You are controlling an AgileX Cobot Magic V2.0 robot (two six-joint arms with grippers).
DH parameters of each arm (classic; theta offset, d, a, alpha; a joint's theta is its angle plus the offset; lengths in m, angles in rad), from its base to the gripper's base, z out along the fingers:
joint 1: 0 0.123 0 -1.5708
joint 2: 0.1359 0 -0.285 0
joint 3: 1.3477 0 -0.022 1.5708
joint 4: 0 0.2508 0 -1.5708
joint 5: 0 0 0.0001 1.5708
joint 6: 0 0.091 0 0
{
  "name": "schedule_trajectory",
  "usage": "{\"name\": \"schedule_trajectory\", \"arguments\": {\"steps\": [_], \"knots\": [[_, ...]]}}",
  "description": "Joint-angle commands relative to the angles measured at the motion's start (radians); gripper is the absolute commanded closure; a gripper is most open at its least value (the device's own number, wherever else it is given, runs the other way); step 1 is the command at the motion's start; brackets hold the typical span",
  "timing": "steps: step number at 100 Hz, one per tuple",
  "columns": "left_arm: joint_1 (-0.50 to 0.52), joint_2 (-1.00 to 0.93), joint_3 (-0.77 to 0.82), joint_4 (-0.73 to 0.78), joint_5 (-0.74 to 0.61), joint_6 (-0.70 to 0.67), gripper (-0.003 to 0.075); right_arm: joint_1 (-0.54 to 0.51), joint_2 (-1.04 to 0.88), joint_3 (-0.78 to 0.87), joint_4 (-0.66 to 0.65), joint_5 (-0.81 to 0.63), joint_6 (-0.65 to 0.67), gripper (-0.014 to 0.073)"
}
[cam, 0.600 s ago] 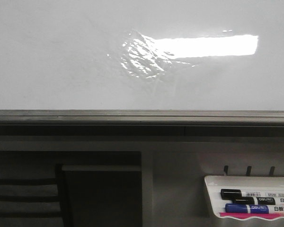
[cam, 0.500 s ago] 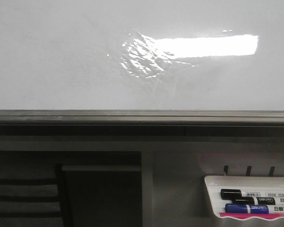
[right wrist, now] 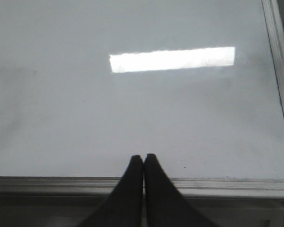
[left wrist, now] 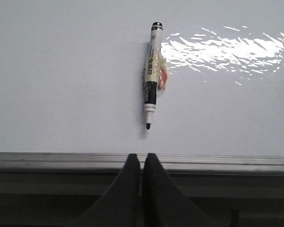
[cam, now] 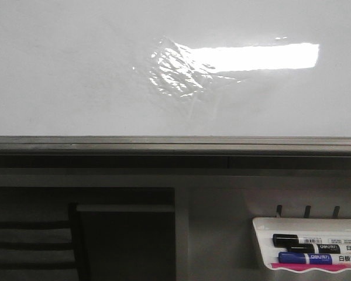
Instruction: Write number 7 on whiteboard
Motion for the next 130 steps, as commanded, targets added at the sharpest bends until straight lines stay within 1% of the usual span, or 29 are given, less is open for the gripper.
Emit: {"name": "schedule_trajectory", "arguments": {"steps": [1, 16, 40, 53, 67, 83, 95, 104, 119, 130], "knots": [[-0.008, -0.031, 0.035, -0.002, -0.088, -0.005, 0.0741, 0.001, -0.02, 0.031, -0.012, -0.075, -0.003, 0.0664], [-0.008, -0.031, 0.035, -0.002, -0.089, -0.005, 0.0741, 0.001, -0.02, 0.031, -0.012, -0.077, -0.003, 0.0664], [-0.008, -0.031, 0.024, -0.017, -0.166, -0.005, 0.0741, 0.001, -0.02, 0.022, -0.004, -0.089, -0.003, 0.0664], [-0.008, -0.031, -0.016, -0.017, -0.151, -0.005, 0.0741, 0.001, -0.018, -0.026, 0.046, -0.029, -0.003, 0.0664], [-0.008, -0.008, -0.113, -0.032, -0.114, -0.005, 0.0741, 0.001, 0.013, -0.12, 0.06, 0.034, -0.003, 0.0664], [-0.008, 0.092, -0.293, -0.032, -0.011, -0.005, 0.0741, 0.001, 0.115, -0.273, 0.06, 0.146, -0.003, 0.0665], [-0.008, 0.204, -0.435, -0.022, 0.073, 0.009, 0.0741, 0.001, 0.247, -0.401, 0.053, 0.278, -0.003, 0.0664], [-0.008, 0.29, -0.533, -0.022, 0.16, 0.009, 0.0741, 0.001, 0.346, -0.483, 0.053, 0.353, -0.003, 0.0664], [-0.008, 0.408, -0.639, -0.022, 0.299, 0.009, 0.0741, 0.001, 0.47, -0.577, 0.053, 0.414, -0.003, 0.0664], [-0.008, 0.453, -0.652, -0.022, 0.333, 0.009, 0.0741, 0.001, 0.521, -0.604, 0.053, 0.41, -0.003, 0.0665]]}}
